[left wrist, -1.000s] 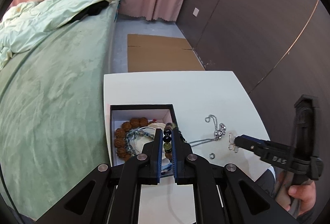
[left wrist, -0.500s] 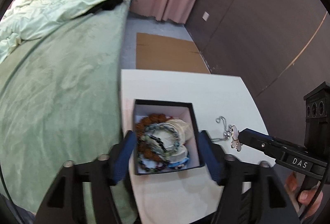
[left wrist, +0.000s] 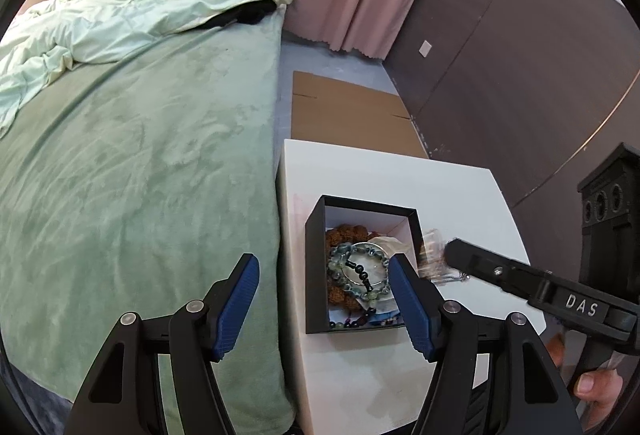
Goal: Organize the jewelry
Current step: 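Drop the butterfly pendant into the black box by opening the right tool, then move the left tool to the small silver ring and close on it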
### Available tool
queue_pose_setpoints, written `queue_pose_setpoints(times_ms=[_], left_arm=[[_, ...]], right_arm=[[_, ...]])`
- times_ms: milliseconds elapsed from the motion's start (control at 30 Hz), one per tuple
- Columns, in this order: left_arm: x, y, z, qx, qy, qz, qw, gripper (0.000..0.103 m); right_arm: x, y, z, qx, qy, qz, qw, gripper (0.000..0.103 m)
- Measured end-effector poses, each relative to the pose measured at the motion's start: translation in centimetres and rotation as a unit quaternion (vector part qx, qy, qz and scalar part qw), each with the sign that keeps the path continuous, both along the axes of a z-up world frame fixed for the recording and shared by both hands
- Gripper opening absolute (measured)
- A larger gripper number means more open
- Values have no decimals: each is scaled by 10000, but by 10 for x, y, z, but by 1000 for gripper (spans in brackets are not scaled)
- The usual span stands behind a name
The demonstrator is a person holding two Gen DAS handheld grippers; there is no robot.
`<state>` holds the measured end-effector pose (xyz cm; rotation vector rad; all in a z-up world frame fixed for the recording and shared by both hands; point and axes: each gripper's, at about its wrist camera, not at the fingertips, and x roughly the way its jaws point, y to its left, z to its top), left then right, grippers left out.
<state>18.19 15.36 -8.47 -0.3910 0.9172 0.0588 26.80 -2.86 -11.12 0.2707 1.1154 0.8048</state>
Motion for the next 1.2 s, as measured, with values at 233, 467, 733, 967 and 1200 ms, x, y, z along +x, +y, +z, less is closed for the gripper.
queue_pose_setpoints(times_ms=[233, 467, 733, 967, 1200], left_arm=[[-1, -17, 3, -22, -62, -118, 9999, 78], [5, -49, 5, -65, -111, -433, 9990, 79], [10, -90, 6, -6, -108, -765, 9970, 79], [13, -118, 6, 37, -122, -981, 9951, 79], [16, -151, 3, 257, -81, -1239, 9919, 79]], right_arm=[[-8, -34, -7, 13, -30, -265, 9996, 73], [-15, -96, -14, 46, 8, -771, 9970, 73], [-24, -156, -9, 92, -83, -1284, 9917, 74], [-33, -188, -13, 46, -105, -1494, 9887, 74], [-37, -221, -26, 73, 0, -1713, 9852, 74]])
